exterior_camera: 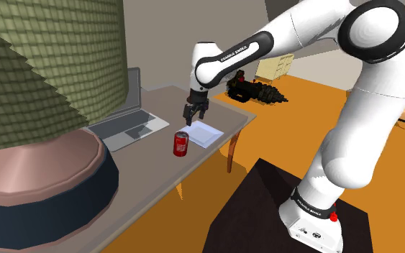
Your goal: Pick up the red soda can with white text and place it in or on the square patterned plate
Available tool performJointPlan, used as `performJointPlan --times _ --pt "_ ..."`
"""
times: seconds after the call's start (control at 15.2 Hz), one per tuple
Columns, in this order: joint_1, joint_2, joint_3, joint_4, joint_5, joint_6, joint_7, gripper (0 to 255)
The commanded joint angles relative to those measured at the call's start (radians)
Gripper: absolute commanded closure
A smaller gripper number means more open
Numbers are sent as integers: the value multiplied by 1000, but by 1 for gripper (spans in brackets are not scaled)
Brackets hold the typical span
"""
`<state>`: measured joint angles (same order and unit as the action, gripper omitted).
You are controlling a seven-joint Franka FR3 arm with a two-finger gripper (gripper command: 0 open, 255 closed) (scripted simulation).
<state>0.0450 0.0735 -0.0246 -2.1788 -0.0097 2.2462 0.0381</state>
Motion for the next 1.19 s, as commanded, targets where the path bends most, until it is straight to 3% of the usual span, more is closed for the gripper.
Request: performJointPlan --times 0.0,0.4,1.12 --pt "4 72 4 39 7 32 8 0" --pt "11 299 14 203 27 90 26 0" --pt "11 367 15 190 28 171 24 0"
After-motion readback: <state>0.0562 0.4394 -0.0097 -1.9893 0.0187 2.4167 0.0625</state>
